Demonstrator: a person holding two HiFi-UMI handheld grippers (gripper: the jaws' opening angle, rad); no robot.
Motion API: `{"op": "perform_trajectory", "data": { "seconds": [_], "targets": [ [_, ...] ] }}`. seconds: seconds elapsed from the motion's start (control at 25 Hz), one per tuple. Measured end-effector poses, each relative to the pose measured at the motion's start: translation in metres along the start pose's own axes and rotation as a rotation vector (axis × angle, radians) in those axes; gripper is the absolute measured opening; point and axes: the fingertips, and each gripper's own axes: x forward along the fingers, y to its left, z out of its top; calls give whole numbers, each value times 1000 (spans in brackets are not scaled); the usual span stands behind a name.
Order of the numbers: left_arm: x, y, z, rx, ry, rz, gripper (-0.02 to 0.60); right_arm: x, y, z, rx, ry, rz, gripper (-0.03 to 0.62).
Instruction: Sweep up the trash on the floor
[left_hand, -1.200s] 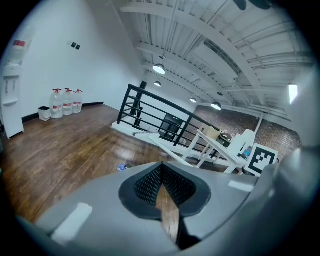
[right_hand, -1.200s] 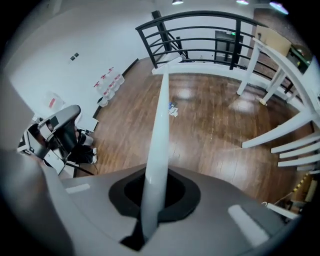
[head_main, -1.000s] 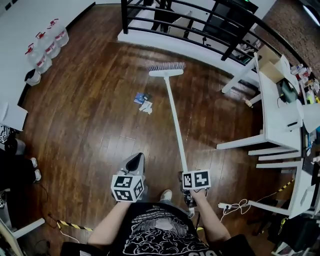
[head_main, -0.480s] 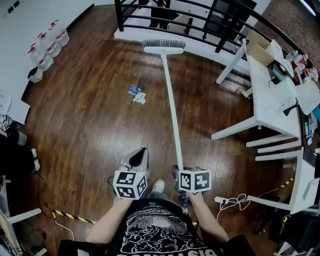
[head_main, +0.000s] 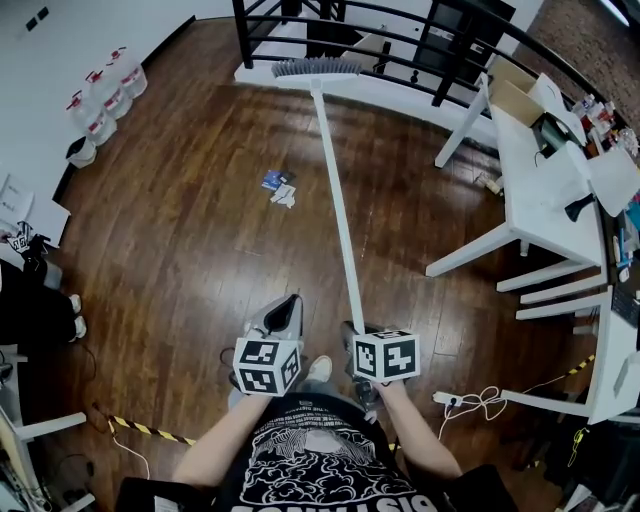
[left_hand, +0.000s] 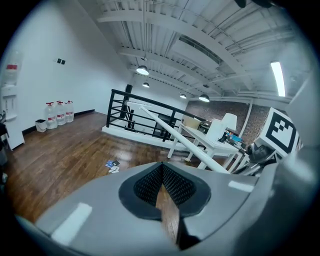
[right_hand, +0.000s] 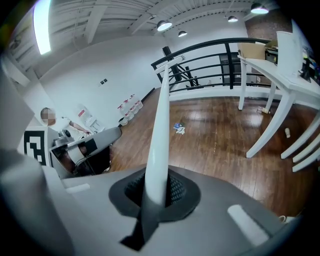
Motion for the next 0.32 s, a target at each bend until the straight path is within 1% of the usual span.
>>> {"op": "perform_trajectory", "data": {
  "seconds": [0.32],
  "targets": [
    [-4,-2,-4,0,3,-1,5,2,5,-9,-3,18,2,0]
  ]
}}
